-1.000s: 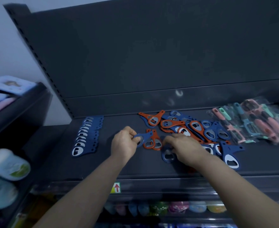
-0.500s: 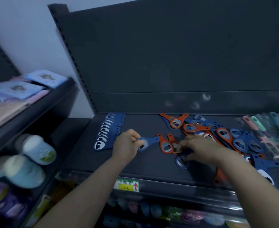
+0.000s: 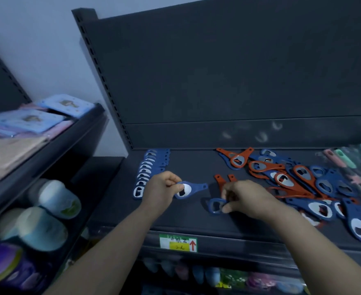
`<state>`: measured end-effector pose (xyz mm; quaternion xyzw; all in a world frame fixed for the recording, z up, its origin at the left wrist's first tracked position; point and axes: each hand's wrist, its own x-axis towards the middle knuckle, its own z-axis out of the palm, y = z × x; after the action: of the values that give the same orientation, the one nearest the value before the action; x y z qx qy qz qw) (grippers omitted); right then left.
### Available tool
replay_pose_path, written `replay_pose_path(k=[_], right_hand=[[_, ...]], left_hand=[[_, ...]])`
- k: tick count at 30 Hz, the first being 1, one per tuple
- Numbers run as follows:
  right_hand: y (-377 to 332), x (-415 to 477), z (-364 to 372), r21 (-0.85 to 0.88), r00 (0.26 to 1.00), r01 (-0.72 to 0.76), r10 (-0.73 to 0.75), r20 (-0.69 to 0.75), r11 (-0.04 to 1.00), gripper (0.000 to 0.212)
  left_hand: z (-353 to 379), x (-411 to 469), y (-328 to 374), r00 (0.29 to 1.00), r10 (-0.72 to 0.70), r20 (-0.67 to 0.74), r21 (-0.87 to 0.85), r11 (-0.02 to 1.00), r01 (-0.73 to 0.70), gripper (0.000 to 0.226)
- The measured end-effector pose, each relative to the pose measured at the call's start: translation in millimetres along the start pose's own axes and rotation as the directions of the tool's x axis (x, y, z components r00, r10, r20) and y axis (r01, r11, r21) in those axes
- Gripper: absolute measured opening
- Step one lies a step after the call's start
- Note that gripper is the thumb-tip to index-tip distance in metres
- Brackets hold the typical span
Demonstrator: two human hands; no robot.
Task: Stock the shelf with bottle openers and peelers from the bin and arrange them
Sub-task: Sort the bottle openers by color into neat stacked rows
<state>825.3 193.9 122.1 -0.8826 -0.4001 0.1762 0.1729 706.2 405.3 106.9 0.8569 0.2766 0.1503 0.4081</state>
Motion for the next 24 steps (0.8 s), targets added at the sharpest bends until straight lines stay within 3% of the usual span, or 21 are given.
replay_pose_path(k=[9, 16, 24], right_hand=[[-86, 27, 49, -0.02, 0.991, 0.082, -0.083, -0.101, 0.996, 0.021], [-125, 38, 65, 0.043, 0.988, 0.016, -0.009, -0.153, 0.999, 0.025], [-165, 62, 84, 0.007, 0.984, 0.021, -0.019, -0.179, 1.0, 0.028]], left_hand=[[-88, 1, -79, 0.996, -0.045, -0.072, 0.062, 0.997, 0.05, 0.021], [-87, 16, -95, 1.0, -0.01, -0.008, 0.013, 1.0, 0.01, 0.017], [-92, 27, -103, 0.996, 0.03, -0.079, 0.04, 0.999, -0.027, 0.029]])
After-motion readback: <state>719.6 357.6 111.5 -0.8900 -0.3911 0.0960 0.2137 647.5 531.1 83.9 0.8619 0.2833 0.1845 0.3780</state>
